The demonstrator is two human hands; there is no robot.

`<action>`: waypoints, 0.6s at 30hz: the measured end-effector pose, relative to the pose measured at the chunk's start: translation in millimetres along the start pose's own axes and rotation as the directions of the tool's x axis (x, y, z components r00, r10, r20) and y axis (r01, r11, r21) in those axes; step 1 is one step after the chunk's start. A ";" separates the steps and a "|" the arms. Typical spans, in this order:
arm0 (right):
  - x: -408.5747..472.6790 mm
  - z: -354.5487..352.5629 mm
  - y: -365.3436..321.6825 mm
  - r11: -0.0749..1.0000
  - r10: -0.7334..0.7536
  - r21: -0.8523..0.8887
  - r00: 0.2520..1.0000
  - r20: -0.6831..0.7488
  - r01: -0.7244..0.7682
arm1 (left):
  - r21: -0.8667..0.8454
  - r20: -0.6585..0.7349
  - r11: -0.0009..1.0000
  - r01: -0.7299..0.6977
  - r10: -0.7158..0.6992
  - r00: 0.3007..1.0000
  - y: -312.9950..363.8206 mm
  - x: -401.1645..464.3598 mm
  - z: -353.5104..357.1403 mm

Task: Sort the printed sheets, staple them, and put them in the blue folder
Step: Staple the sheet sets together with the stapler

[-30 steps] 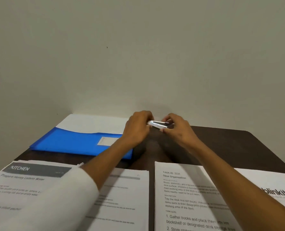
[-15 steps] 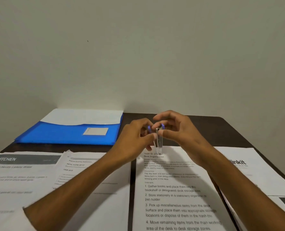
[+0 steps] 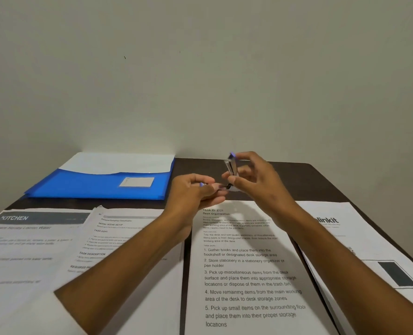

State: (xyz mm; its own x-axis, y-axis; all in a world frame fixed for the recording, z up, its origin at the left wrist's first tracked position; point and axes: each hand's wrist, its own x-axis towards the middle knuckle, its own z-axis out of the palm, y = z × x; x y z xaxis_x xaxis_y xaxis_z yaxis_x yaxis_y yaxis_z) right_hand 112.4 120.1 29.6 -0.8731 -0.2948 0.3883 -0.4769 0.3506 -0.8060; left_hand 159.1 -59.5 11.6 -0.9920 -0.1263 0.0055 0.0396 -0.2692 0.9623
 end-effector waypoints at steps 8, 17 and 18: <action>19.6 -8.0 33.0 0.986 0.076 -0.140 0.987 -0.140 -0.096 | 0.745 0.181 0.638 -0.195 0.088 0.980 2.2 38.5 -42.1; 13.1 -28.3 77.3 0.939 0.336 0.193 0.872 -0.355 -0.283 | 0.838 0.233 0.501 -0.215 0.028 0.972 -24.8 50.8 -80.3; 11.4 -29.2 77.0 0.929 0.357 0.237 0.859 -0.366 -0.285 | 0.835 0.235 0.504 -0.219 0.032 0.971 -27.0 52.1 -82.7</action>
State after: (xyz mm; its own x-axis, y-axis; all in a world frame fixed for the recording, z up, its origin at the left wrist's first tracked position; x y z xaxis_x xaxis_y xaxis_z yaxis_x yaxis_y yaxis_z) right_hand 62.7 169.6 -15.0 -0.9578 0.1969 0.2094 -0.1701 0.1990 -0.9651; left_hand 116.3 -137.8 -36.6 -0.9906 0.0929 0.1003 0.1367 0.6893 0.7114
